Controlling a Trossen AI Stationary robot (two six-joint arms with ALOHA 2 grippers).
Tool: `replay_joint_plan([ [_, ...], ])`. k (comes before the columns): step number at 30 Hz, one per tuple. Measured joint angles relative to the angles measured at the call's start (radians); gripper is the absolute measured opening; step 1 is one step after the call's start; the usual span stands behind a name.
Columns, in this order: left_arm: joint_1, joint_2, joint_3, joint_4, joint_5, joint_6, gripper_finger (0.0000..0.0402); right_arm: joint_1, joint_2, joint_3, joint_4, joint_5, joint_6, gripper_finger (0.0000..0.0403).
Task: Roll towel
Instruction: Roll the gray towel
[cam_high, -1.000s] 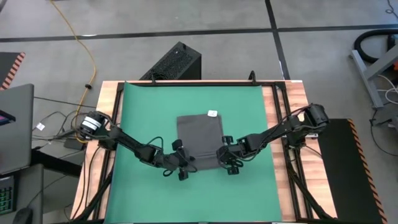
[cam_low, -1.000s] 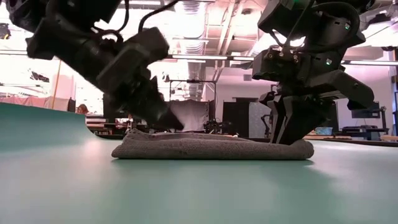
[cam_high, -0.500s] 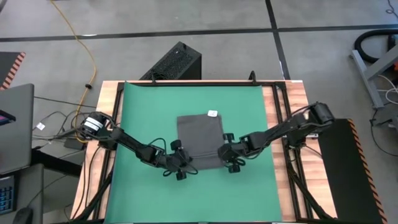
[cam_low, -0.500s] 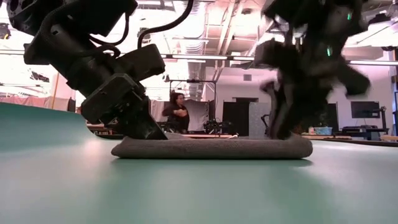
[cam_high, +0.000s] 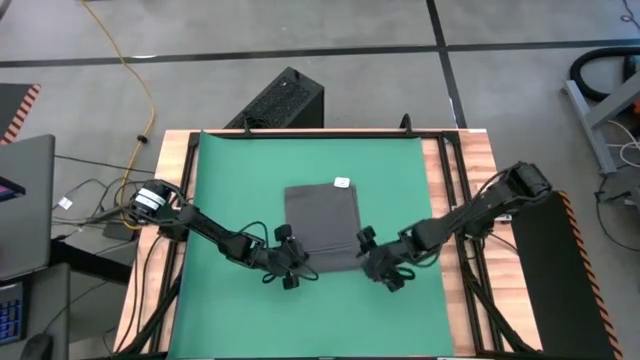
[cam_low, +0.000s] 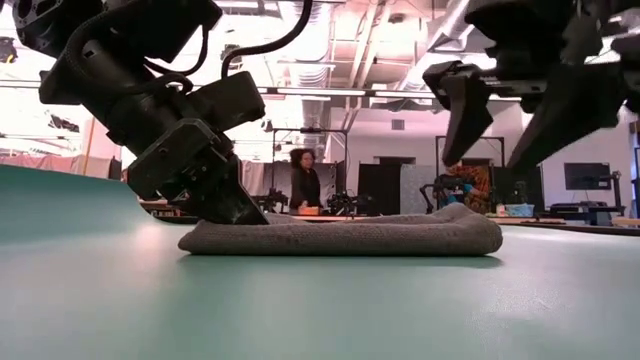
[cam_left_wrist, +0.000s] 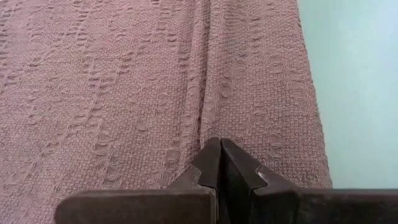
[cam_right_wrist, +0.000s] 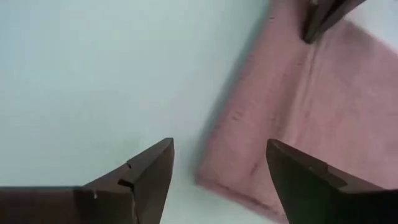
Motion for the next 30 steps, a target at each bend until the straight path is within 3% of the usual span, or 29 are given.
replay_joint_plan([
  [4, 0.0, 0.0, 0.0, -0.004, 0.002, -0.004, 0.0, 0.015, 0.07, 0.0, 0.046, 0.108, -0.005, 0.0281],
  [12, 0.0, 0.0, 0.0, -0.027, 0.005, 0.002, 0.0, -0.023, 0.184, 0.002, 0.09, 0.099, 0.016, 0.0281],
  [21, 0.001, 0.0, 0.0, -0.049, 0.013, 0.002, 0.0, -0.056, 0.263, 0.003, 0.054, 0.114, 0.163, 0.0276],
  [25, 0.001, 0.0, 0.0, -0.053, 0.038, 0.003, 0.0, -0.054, 0.274, 0.001, 0.044, 0.118, 0.243, 0.0233],
  [30, 0.001, 0.0, 0.0, -0.055, 0.056, 0.003, 0.0, -0.054, 0.272, 0.001, 0.043, 0.133, 0.33, 0.0125],
])
